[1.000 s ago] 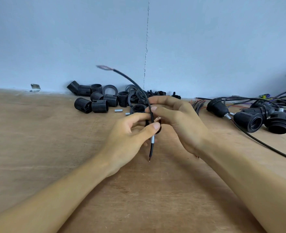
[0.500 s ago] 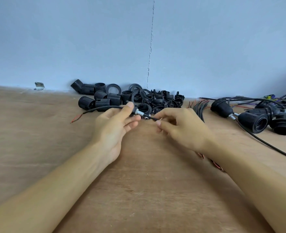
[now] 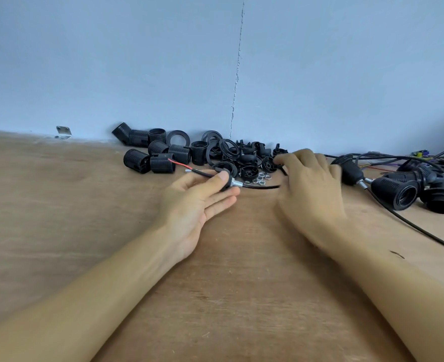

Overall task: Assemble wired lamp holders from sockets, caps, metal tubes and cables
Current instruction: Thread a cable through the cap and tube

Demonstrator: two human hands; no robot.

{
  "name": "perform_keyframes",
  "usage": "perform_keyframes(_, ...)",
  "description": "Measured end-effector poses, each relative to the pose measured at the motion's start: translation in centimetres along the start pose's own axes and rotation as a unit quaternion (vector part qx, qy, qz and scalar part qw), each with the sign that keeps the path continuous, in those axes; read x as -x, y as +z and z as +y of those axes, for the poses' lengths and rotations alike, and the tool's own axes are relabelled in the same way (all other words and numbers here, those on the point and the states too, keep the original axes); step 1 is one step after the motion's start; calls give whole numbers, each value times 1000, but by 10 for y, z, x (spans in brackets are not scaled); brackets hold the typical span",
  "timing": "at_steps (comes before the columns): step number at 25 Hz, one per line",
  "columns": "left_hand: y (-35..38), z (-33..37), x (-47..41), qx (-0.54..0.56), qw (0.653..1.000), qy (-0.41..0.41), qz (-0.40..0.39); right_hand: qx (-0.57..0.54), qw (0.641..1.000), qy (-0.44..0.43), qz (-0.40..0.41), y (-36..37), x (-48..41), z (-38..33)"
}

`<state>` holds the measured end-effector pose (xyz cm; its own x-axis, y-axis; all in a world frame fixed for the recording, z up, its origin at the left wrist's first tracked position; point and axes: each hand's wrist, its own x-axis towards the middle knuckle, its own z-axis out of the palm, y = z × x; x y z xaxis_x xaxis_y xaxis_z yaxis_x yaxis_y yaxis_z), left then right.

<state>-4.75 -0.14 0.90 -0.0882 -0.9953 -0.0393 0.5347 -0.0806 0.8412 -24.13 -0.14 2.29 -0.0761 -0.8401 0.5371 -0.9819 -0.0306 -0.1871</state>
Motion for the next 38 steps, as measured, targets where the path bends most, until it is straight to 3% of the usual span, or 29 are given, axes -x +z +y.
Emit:
perform_keyframes(2,3,-4,4,-29,999,19,-16,-186,982,30,24,-1,11,-24)
perform_keyframes(3,4,-5,6,-35,999,28,-21,-288,954,81,8,-1,16,-35)
perform_keyframes(7,7,-4,10,-27,998,62,-20,-573,771,267,-76,-7,21,-53)
perform_keyframes(10,8,1,10,3,998,54,-20,-668,644,301,-221,-14,21,-59)
perform_keyframes(13,7,8,5,39,998,53,11,-699,572,324,-280,-14,19,-57)
perform_keyframes(16,7,12,6,38,998,57,0,-709,551,310,-313,-13,19,-58)
perform_keyframes(18,7,8,8,0,998,66,-9,-721,561,304,-269,-11,19,-57)
perform_keyframes(23,3,10,6,28,999,23,-6,-692,677,196,-156,-11,13,-50)
perform_keyframes(25,-1,13,3,50,999,4,0,-682,699,180,-120,-11,12,-47)
perform_keyframes(28,-2,12,4,50,999,5,-19,-704,663,229,-112,-10,10,-44)
perform_keyframes(30,2,6,6,40,999,9,-27,-721,625,251,-162,-8,9,-42)
perform_keyframes(33,5,0,7,-11,999,33,-17,-723,602,232,-247,-5,11,-43)
perform_keyframes(35,5,-2,7,-81,995,53,-9,-734,588,226,-254,-4,11,-43)
perform_keyframes(38,3,-3,4,-127,990,65,10,-767,528,248,-268,-4,10,-41)
